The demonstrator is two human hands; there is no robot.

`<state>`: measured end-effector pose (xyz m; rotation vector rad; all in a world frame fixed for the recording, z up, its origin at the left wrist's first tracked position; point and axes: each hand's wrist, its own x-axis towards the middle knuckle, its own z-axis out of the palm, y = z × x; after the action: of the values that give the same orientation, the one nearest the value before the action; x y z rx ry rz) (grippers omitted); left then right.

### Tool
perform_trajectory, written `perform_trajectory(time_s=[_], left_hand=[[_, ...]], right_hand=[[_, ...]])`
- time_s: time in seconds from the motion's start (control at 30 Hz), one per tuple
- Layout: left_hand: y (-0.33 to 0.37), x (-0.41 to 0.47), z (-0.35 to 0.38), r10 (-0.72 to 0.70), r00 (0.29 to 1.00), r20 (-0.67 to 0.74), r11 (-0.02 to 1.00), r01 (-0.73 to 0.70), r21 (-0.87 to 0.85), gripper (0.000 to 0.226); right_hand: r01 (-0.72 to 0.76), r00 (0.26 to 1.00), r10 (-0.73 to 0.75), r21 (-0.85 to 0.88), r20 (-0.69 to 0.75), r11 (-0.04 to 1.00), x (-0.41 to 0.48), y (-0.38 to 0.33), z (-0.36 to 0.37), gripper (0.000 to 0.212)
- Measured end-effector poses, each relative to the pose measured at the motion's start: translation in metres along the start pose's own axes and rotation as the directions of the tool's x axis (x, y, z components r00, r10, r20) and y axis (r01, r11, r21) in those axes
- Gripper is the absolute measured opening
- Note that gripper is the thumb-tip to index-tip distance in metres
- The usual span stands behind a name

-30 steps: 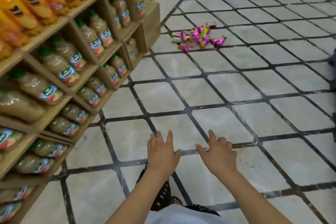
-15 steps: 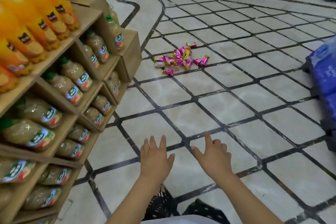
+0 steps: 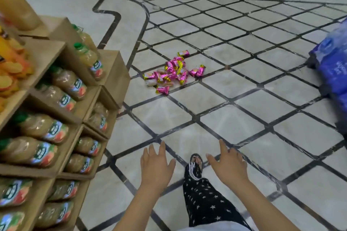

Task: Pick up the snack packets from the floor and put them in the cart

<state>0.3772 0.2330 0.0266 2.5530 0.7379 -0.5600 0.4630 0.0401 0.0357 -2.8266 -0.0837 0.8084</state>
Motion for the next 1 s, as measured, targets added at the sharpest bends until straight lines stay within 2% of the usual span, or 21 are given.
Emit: perform_trajectory(time_s=[0.2,0.3,0.4,0.6,0.8,1.0], left_hand=[[0.075,0.122,-0.057,0.032,0.999,-0.036,0.999,-0.031,0.030,0.072],[0.114,0.170,-0.086,0.036,0.998,-0.050,0.999,-0.035,0.024,0.073],[0.140,0.212,-0.103,0.042,0.998,-0.055,0.999,-0.042,0.007,0.074],[0.174,0.312,-0.131,0.101,0.995,-0.009,0.994,-0.100,0.030,0.079],[0.201,0.450,-0.174,0.197,0.980,0.032,0.977,-0.199,0.080,0.083],[0.233,0.579,-0.236,0.288,0.952,0.104,0.940,-0.302,0.161,0.082]], right_hand=[[0.020,1.000,-0.020,0.003,-0.015,1.000,0.127,-0.017,-0.092,0.076],[0.031,0.999,-0.032,-0.050,-0.034,0.998,0.181,-0.020,-0.135,0.074],[-0.007,0.999,0.006,-0.030,-0.038,1.000,0.232,-0.022,-0.168,0.075],[-0.075,0.997,0.074,0.079,0.013,0.994,0.326,-0.049,-0.200,0.074],[-0.150,0.989,0.150,0.130,0.009,0.980,0.439,-0.085,-0.231,0.074],[-0.281,0.959,0.267,0.183,0.096,0.942,0.540,-0.130,-0.274,0.077]])
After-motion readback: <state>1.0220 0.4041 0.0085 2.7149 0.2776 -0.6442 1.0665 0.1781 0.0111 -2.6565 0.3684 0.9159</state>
